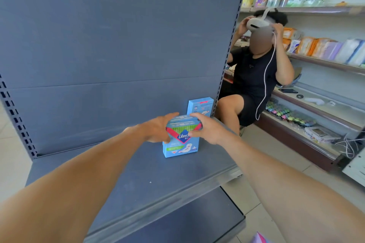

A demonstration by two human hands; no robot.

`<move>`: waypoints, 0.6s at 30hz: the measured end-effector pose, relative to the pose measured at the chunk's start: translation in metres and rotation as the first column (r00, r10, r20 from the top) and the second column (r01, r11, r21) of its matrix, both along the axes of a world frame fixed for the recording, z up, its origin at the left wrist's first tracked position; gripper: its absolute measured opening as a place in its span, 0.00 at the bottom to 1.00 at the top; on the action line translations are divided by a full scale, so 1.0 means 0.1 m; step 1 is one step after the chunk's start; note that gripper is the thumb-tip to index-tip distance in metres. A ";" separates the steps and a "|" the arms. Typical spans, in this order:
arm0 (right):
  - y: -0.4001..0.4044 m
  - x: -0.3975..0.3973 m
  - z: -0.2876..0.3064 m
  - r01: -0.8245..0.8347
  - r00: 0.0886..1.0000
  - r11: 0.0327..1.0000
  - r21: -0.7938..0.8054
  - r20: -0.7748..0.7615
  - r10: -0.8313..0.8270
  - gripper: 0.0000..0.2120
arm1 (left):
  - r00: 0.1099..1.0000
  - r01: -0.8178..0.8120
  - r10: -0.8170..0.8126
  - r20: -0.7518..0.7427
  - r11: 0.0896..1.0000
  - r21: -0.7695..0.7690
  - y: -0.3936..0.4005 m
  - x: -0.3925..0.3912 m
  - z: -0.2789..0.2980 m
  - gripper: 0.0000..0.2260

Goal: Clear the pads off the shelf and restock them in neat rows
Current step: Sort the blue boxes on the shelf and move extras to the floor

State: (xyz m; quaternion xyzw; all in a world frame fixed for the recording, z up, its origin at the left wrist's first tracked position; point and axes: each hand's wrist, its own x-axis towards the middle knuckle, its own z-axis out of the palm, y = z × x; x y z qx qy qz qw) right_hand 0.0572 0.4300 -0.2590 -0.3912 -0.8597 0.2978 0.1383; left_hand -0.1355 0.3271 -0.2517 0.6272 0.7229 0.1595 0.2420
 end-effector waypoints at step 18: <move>-0.40 0.13 -0.44 0.083 0.996 0.995 -0.052 0.014 -0.082 0.21 | 0.996 -0.074 0.070 -0.063 0.996 -0.053 -0.33 0.07 -0.47 0.20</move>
